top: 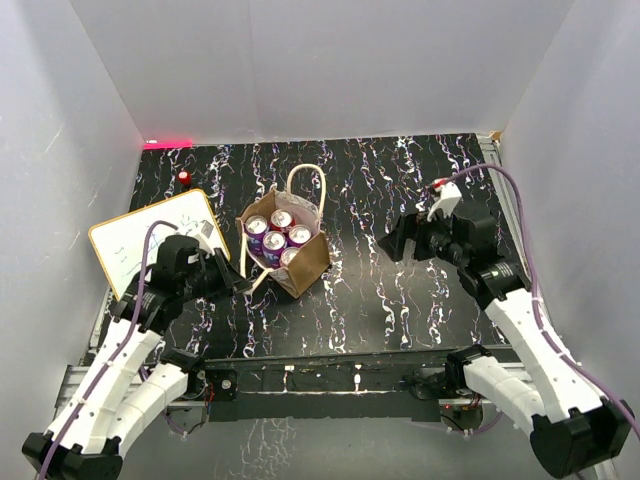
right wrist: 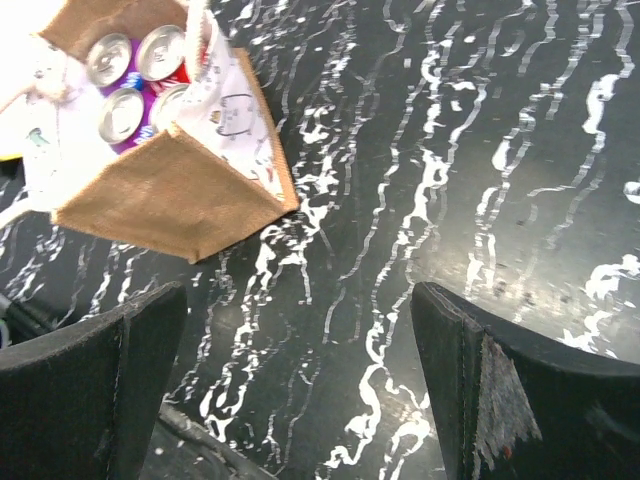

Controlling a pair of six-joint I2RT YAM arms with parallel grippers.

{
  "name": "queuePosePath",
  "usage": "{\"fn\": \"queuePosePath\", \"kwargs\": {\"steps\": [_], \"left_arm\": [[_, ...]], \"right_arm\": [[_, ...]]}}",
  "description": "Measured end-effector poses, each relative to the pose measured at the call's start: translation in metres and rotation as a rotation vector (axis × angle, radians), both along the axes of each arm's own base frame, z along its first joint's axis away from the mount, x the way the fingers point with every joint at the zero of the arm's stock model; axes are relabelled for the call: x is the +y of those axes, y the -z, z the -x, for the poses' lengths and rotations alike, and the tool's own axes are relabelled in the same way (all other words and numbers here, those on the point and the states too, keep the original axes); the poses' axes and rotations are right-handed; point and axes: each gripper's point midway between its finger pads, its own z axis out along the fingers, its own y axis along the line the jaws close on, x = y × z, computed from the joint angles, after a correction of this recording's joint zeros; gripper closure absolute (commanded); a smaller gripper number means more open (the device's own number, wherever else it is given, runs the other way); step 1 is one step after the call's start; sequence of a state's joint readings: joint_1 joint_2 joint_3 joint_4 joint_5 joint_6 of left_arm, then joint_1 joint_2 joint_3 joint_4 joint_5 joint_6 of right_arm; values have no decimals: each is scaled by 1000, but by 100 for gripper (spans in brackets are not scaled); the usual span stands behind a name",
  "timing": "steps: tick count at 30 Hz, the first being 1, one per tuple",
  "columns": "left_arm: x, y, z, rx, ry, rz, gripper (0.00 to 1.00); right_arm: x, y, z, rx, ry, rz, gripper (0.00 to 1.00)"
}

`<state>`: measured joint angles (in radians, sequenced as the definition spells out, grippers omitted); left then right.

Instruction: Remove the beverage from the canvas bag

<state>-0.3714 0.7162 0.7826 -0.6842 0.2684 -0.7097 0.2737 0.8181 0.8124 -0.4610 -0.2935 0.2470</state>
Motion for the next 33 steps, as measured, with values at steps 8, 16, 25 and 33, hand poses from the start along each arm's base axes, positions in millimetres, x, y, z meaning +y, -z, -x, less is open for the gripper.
{"fn": "queuePosePath", "kwargs": {"steps": [8, 16, 25, 33], "left_arm": [[25, 2, 18, -19, -69, -68, 99], [45, 14, 34, 22, -109, -158, 99], [52, 14, 20, 0, -133, -200, 98], [52, -5, 12, -88, -102, -213, 97]], "right_arm": [[78, -16, 13, 68, -200, -45, 2], [198, -11, 49, 110, -392, 57, 2], [251, -10, 13, 117, -266, 135, 2], [270, 21, -36, 150, -95, 271, 8]]}}
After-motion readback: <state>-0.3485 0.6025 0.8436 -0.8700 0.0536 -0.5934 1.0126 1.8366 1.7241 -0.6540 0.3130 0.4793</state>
